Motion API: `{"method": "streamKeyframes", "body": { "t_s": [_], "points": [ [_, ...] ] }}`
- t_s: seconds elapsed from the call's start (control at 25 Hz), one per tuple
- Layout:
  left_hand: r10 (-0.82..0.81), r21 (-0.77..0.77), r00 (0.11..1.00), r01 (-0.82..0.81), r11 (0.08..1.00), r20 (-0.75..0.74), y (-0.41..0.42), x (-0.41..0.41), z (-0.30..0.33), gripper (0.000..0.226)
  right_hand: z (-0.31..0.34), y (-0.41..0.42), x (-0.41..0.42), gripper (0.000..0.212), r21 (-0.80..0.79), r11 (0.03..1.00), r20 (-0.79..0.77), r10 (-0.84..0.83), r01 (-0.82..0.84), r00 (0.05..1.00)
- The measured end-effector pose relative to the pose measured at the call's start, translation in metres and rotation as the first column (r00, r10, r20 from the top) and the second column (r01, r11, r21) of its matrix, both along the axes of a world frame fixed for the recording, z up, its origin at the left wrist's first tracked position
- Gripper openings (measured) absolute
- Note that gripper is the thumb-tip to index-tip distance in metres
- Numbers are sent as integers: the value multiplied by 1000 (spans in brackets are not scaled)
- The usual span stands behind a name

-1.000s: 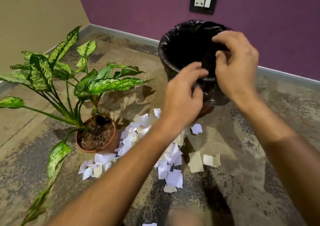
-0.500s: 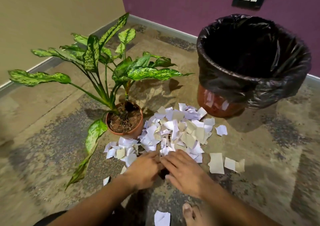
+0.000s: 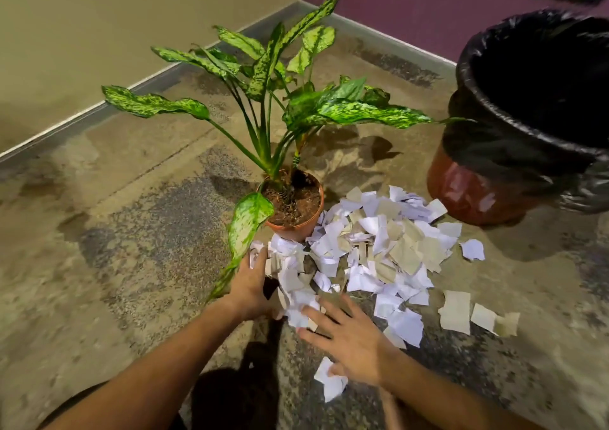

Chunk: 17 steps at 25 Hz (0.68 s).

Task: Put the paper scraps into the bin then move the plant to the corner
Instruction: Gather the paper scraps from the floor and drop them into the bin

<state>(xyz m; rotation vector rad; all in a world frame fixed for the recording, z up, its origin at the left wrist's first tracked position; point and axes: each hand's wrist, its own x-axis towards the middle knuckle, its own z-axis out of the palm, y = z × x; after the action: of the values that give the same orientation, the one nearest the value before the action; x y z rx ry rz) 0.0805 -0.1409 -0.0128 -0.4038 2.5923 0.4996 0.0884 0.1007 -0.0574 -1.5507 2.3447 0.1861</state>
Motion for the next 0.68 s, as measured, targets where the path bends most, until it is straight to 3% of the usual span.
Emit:
{"method": "streamKeyframes", "body": {
  "t_s": [0.2, 0.36, 0.48, 0.68],
  "points": [
    [67, -10, 997, -67, 998, 47, -34, 1, -20, 158, 21, -39, -37, 98, 22, 980, -144, -191, 197, 971],
    [67, 99, 996, -72, 993, 52, -52, -5, -49, 167, 22, -65, -63, 102, -39, 989, -123, -146, 142, 982],
    [123, 95, 989, -130, 987, 76, -35, -6, -34, 156, 27, -82, -78, 104, 1, 998, -47, -70, 70, 996],
    [-28, 207, 997, 11, 978, 78, 3, -9, -16, 110, 24, -91, -88, 89, 201, 979, 28, 13, -19, 1000]
  ]
}}
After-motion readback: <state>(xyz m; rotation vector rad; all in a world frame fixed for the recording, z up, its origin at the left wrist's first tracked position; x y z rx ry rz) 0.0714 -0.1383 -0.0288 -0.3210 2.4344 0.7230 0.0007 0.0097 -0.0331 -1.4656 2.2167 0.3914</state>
